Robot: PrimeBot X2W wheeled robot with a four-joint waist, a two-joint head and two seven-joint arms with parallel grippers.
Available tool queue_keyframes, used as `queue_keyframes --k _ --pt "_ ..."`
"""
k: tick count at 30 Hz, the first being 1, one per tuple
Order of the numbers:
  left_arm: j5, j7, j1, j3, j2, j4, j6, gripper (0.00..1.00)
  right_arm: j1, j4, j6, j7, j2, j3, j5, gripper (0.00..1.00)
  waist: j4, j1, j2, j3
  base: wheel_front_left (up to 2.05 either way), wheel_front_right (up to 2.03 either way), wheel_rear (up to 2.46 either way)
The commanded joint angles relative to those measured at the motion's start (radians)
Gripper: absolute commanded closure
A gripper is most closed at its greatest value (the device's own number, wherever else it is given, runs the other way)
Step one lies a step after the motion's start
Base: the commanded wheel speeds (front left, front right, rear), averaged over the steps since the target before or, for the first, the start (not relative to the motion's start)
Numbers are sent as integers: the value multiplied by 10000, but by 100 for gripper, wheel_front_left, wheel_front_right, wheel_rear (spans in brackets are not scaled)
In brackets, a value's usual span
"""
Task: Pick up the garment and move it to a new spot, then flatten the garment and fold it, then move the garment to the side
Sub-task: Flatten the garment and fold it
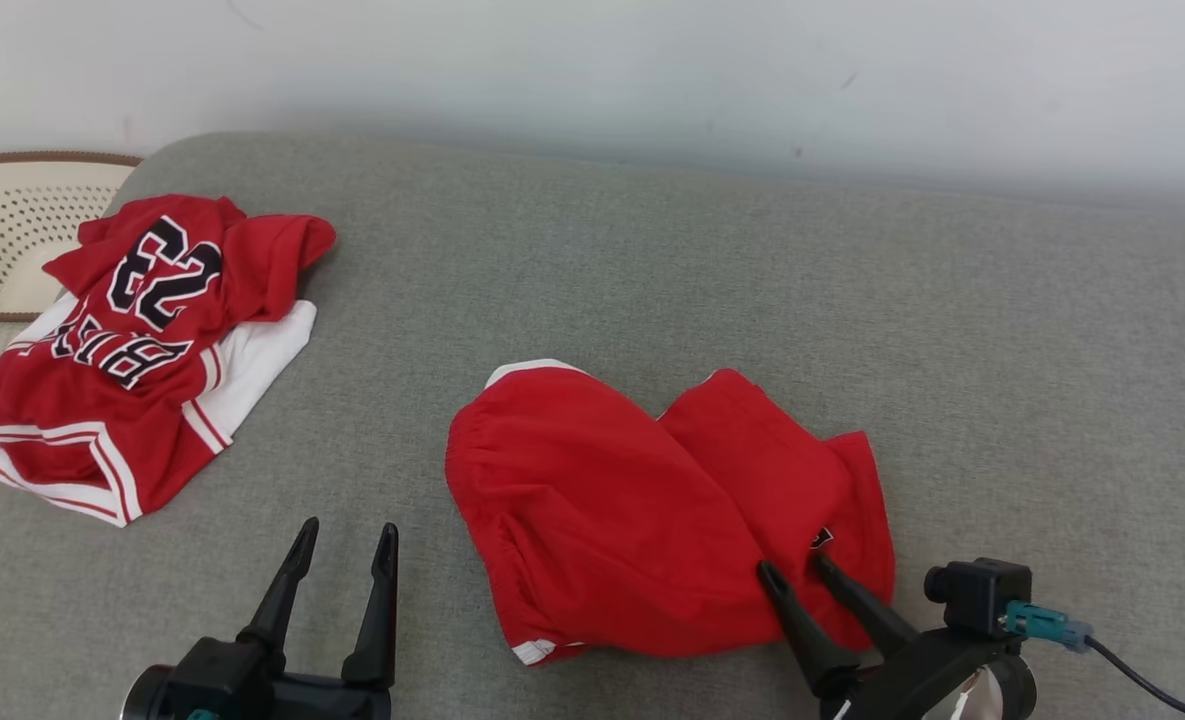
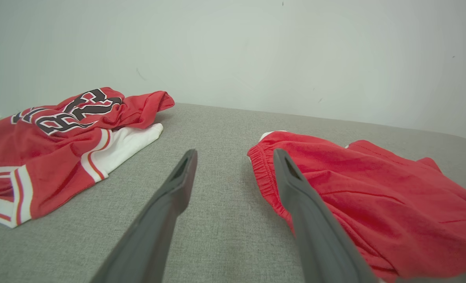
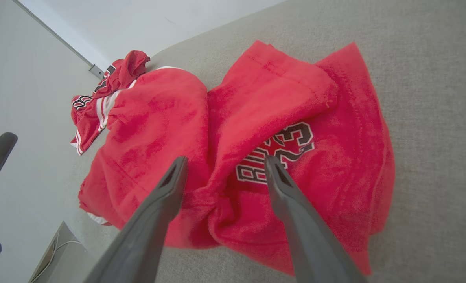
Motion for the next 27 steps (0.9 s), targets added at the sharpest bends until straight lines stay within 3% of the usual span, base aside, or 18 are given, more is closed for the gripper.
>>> queue_keyframes --k 1,2,3,4,5,14,18,27 --pt "18 -43 -40 23 -22 35 -4 0 -19 53 1 14 -47 61 82 0 83 0 -1 43 0 0 0" --pt "26 -44 -45 21 -39 52 -38 0 -75 121 1 28 -33 129 122 2 119 0 -1 50 0 0 0" --pt "40 -44 -52 15 -56 68 -69 0 -165 218 1 48 -58 196 96 57 152 0 -1 52 0 0 0" --pt "49 -44 -60 0 -69 84 -100 0 -274 293 1 -30 -105 231 -19 96 192 0 -1 54 0 0 0" --pt "49 -42 -61 2 -81 95 -85 0 -377 365 1 -145 -107 260 -104 100 218 0 -1 50 0 0 0" --pt "95 -42 82 84 -151 203 -137 0 -1329 701 1 -1196 -84 221 -657 100 252 0 -1 -116 0 0 0" --pt "68 -42 47 -6 -162 218 -163 0 -2449 1130 1 -1163 -207 486 -1198 100 230 0 -1 -68 0 0 0" --pt "-263 -42 -146 -502 -168 300 -110 0 -5105 3178 1 -1150 89 978 -1412 100 621 0 -1 109 0 0 0"
